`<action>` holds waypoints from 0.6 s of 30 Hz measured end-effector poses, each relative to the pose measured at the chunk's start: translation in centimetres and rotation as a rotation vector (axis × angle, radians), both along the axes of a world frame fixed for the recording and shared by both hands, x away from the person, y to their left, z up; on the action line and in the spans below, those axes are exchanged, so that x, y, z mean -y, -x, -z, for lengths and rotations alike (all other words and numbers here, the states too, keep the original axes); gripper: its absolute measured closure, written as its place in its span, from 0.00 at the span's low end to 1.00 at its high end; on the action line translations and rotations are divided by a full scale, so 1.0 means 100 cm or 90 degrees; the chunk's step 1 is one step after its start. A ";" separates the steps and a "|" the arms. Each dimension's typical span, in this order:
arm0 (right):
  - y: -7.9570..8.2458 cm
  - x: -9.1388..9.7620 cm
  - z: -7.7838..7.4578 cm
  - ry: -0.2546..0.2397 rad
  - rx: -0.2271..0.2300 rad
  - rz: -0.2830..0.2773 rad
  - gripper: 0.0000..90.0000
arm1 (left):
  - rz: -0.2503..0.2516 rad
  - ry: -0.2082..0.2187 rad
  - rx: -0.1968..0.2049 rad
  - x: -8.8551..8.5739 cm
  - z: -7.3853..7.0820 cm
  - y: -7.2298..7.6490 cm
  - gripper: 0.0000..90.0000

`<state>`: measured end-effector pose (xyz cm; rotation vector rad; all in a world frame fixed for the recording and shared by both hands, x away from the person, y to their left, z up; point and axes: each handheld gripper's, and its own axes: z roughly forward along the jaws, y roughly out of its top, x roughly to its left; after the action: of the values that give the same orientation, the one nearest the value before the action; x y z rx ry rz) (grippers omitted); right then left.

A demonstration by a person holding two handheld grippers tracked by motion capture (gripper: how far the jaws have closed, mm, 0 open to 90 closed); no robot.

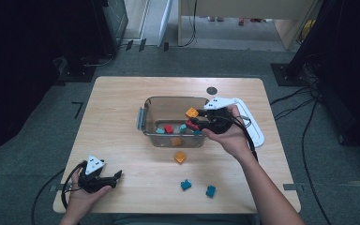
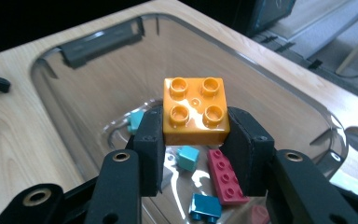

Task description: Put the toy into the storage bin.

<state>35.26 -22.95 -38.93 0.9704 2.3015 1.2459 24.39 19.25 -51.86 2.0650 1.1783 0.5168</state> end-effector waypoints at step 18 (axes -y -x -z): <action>-0.016 0.003 0.018 0.017 -0.055 0.047 0.58 | 0.000 0.000 0.000 0.000 0.000 0.000 0.17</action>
<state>36.81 -23.23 -40.70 1.1100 2.3187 1.1630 24.38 19.25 -51.86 2.0646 1.1789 0.5165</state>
